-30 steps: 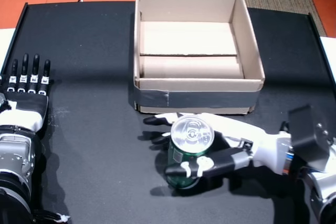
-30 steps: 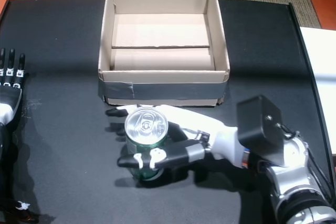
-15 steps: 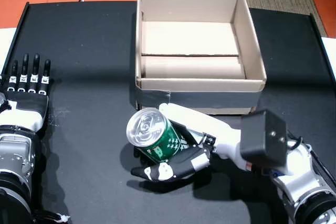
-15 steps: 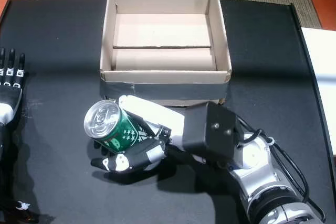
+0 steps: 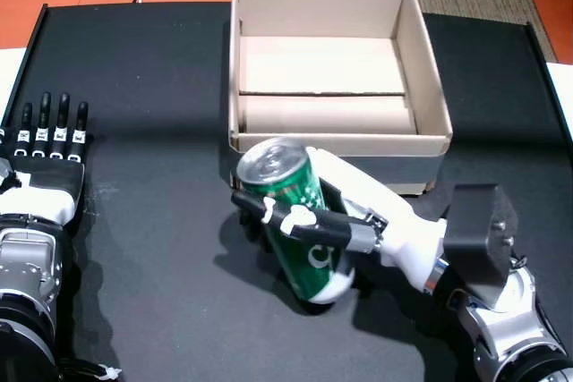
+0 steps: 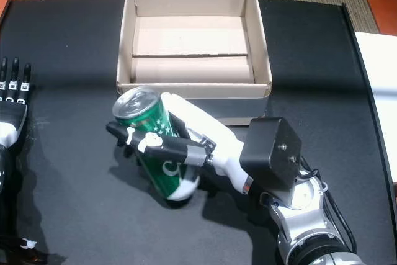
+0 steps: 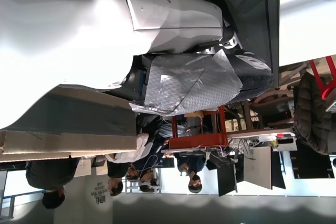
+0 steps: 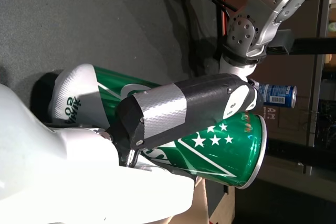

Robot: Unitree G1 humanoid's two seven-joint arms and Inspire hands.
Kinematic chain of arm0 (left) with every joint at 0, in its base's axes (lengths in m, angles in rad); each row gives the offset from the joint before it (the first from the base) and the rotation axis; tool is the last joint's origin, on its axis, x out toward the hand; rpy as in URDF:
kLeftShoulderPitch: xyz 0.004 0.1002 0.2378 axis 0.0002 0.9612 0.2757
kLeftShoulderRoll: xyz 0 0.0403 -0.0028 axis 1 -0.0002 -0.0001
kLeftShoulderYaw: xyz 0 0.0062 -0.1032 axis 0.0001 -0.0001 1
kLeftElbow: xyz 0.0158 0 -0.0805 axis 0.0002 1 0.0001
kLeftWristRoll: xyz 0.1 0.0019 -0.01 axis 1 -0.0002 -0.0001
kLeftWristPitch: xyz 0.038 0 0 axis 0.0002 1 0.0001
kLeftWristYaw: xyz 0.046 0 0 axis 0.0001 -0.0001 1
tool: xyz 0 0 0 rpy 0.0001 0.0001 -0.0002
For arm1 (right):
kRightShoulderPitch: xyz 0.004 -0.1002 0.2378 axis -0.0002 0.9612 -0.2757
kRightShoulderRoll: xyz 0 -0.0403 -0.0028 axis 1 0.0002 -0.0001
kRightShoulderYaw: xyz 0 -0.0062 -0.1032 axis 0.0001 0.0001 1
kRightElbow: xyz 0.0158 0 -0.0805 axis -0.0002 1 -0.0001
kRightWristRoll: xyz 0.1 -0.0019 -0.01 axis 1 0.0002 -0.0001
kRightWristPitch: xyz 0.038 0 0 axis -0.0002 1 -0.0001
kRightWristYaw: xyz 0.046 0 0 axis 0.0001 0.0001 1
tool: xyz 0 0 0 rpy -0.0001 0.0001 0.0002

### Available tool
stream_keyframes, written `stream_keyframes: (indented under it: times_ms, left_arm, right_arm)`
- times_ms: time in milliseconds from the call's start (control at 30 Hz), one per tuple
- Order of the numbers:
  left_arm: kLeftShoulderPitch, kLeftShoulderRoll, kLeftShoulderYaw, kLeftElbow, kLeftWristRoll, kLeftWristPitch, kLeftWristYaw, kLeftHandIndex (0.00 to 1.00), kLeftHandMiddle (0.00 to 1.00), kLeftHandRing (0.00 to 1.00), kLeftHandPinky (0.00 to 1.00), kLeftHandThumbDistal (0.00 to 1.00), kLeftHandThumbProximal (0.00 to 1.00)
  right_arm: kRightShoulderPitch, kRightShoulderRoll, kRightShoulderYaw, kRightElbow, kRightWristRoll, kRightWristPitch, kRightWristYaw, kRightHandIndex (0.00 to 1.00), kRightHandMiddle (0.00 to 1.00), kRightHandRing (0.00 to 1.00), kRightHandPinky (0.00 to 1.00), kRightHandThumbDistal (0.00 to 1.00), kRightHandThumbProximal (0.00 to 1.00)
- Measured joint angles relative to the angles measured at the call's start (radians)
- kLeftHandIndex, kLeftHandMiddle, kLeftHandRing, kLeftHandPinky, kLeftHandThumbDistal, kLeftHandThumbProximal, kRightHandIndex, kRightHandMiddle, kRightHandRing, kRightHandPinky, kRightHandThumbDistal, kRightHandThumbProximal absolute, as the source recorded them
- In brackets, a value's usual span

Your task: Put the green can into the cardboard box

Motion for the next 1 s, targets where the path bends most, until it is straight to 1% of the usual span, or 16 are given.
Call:
stream_keyframes:
  times_ms: [133,200,300,367,400,467,500,533,567,633,700,767,800,833,933,1000]
  left_arm:
    - [0.0,-0.001,0.001,0.0,-0.002,0.001,-0.014,0.69,0.69,0.79,0.92,0.0,1.0]
    - [0.0,0.0,0.002,0.0,-0.002,0.001,-0.014,0.68,0.7,0.79,0.91,0.0,0.99]
    - [0.0,-0.001,0.001,0.0,-0.002,0.002,-0.013,0.68,0.69,0.78,0.9,0.0,0.99]
    - [0.0,-0.001,0.001,0.0,-0.002,0.003,-0.013,0.68,0.68,0.78,0.9,0.0,0.99]
    - [0.0,-0.001,0.001,0.0,-0.002,0.003,-0.012,0.68,0.69,0.78,0.91,0.0,1.0]
    - [0.0,-0.001,0.0,0.0,-0.002,0.003,-0.008,0.69,0.69,0.78,0.91,0.0,1.0]
    - [0.0,-0.001,0.0,0.0,-0.001,0.003,-0.007,0.68,0.69,0.78,0.9,0.0,0.99]
    - [0.0,-0.001,0.0,0.0,-0.001,0.003,-0.007,0.66,0.68,0.78,0.88,0.0,0.98]
    - [0.0,-0.001,-0.001,0.0,-0.001,0.003,-0.007,0.65,0.68,0.77,0.87,0.0,0.97]
    - [0.0,-0.001,-0.002,0.0,-0.001,0.003,-0.005,0.65,0.67,0.77,0.86,0.0,0.95]
    - [0.0,-0.003,-0.002,0.0,0.0,0.003,-0.003,0.67,0.67,0.77,0.87,0.0,0.96]
    - [0.0,-0.004,-0.002,0.0,-0.001,0.003,-0.003,0.66,0.67,0.77,0.88,0.0,0.97]
    - [0.0,-0.005,-0.002,0.0,-0.001,0.003,-0.003,0.66,0.67,0.78,0.88,0.0,0.97]
    - [0.0,-0.005,-0.002,0.0,-0.001,0.003,-0.003,0.67,0.68,0.8,0.9,0.0,0.98]
    - [0.001,-0.004,-0.002,0.0,-0.001,0.003,-0.007,0.69,0.7,0.81,0.92,0.0,1.0]
    - [0.001,-0.005,-0.002,0.0,-0.001,0.003,-0.015,0.7,0.7,0.81,0.92,0.0,1.0]
  right_arm:
    - [-0.017,-0.016,0.018,-0.044,-0.045,-0.144,-0.104,0.05,0.11,0.19,0.11,0.0,0.74]
    - [-0.027,-0.017,0.017,-0.063,-0.045,-0.198,-0.121,0.02,0.09,0.17,0.11,0.01,0.81]
    - [-0.045,-0.02,0.017,-0.13,-0.056,-0.338,-0.197,0.02,0.09,0.18,0.11,0.0,0.79]
    - [-0.068,-0.026,0.017,-0.169,-0.053,-0.406,-0.222,0.0,0.05,0.15,0.1,0.02,0.86]
    - [-0.081,-0.03,0.017,-0.184,-0.053,-0.434,-0.228,0.0,0.04,0.14,0.09,0.06,0.86]
    - [-0.095,-0.037,0.016,-0.209,-0.055,-0.472,-0.254,0.0,0.0,0.11,0.07,0.01,0.85]
    - [-0.102,-0.042,0.013,-0.217,-0.063,-0.488,-0.279,0.0,0.0,0.1,0.07,0.0,0.77]
    - [-0.111,-0.047,0.011,-0.218,-0.071,-0.499,-0.296,0.0,0.0,0.08,0.06,0.0,0.7]
    - [-0.123,-0.054,0.01,-0.218,-0.08,-0.508,-0.313,0.0,0.0,0.07,0.05,0.0,0.68]
    - [-0.151,-0.067,0.005,-0.216,-0.097,-0.524,-0.352,0.0,0.0,0.04,0.04,0.1,0.78]
    - [-0.181,-0.076,0.001,-0.213,-0.105,-0.526,-0.386,0.0,0.0,0.0,0.03,0.14,0.79]
    - [-0.214,-0.084,-0.013,-0.209,-0.131,-0.527,-0.443,0.0,0.0,0.0,0.03,0.09,0.73]
    - [-0.226,-0.091,-0.026,-0.209,-0.164,-0.528,-0.491,0.0,0.0,0.0,0.04,0.1,0.71]
    - [-0.239,-0.1,-0.035,-0.208,-0.209,-0.528,-0.552,0.0,0.0,0.0,0.04,0.14,0.74]
    - [-0.28,-0.135,-0.034,-0.205,-0.385,-0.48,-0.78,0.0,0.0,0.0,0.04,0.38,0.79]
    - [-0.326,-0.153,-0.01,-0.173,-0.479,-0.414,-0.933,0.0,0.0,0.0,0.07,0.36,0.79]
